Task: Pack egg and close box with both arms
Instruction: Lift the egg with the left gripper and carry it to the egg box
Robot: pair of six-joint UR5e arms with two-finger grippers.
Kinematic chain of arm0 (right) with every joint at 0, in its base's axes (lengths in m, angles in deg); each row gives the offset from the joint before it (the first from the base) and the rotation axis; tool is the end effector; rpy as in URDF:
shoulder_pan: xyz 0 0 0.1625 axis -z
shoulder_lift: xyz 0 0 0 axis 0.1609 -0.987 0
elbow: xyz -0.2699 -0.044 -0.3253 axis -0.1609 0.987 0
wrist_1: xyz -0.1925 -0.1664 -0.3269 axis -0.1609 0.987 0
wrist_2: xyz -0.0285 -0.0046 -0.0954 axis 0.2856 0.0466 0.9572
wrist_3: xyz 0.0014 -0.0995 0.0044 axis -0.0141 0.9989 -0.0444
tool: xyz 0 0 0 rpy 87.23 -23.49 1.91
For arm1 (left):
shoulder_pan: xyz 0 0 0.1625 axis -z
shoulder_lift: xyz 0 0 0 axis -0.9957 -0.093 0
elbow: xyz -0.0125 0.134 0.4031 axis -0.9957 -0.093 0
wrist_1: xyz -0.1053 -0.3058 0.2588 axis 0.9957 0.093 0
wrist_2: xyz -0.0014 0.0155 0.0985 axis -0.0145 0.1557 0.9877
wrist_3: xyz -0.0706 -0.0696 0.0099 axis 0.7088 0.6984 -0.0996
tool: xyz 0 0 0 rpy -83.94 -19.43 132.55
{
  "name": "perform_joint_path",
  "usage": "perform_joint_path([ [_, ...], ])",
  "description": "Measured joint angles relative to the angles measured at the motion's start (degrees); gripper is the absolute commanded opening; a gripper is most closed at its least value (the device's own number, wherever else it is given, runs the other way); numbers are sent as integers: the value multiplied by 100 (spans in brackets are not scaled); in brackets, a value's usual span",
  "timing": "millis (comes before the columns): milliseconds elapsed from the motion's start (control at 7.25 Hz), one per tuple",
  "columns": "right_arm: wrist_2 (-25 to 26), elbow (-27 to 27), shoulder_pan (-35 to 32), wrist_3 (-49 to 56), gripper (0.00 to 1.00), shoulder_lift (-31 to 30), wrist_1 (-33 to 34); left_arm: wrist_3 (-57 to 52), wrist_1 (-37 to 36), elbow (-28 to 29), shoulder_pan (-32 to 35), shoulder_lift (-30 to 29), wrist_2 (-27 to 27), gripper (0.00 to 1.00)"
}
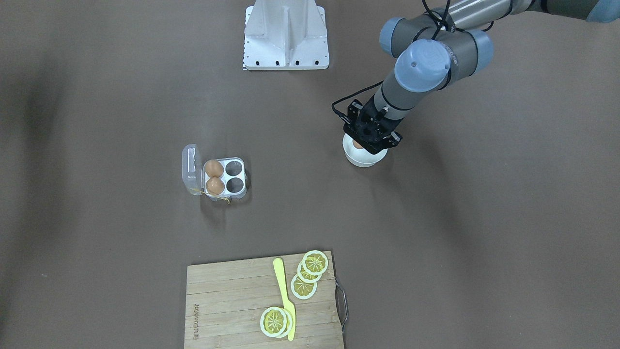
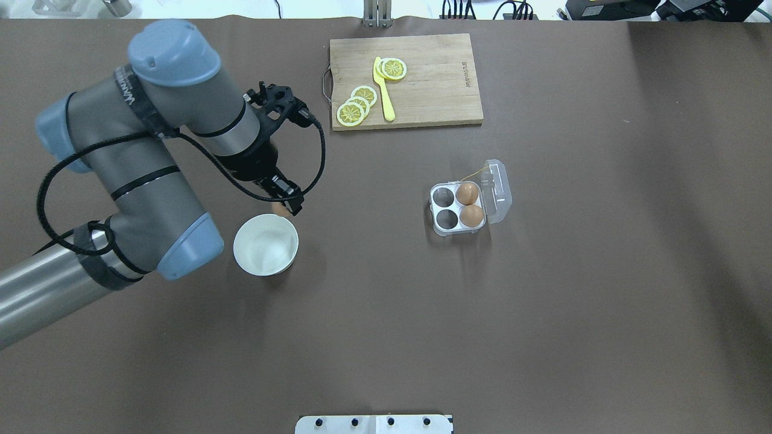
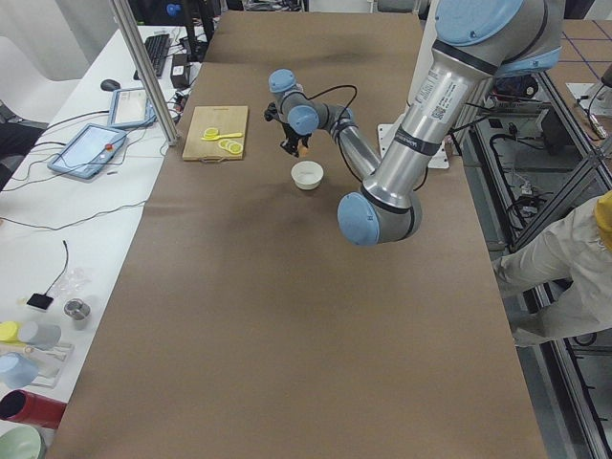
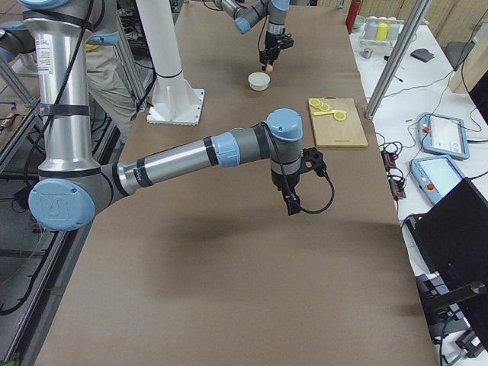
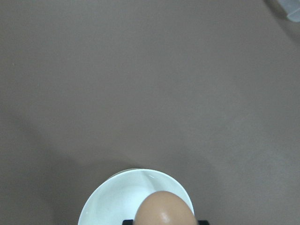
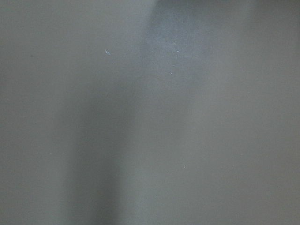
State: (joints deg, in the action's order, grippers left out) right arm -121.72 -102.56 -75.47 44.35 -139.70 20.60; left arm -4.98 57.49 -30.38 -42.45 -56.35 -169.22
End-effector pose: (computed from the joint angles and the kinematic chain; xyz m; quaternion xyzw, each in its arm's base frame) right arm 0.0233 -0.4925 0.5042 0.1228 -0.3445 -0.1231 0.9225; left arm 0.4426 -0.4956 0.2017 0.1196 0.4631 0.3244 0.8161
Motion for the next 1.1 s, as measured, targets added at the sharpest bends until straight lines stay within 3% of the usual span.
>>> perform_joint_path([
  [552,-89,-11,0,1,100,-9,-15,416,424,1645,-78,-1758,-12,15],
  [1103,19,-1,7,32,100,10,-34,621,1315,2870,-523,-2487,413,15],
])
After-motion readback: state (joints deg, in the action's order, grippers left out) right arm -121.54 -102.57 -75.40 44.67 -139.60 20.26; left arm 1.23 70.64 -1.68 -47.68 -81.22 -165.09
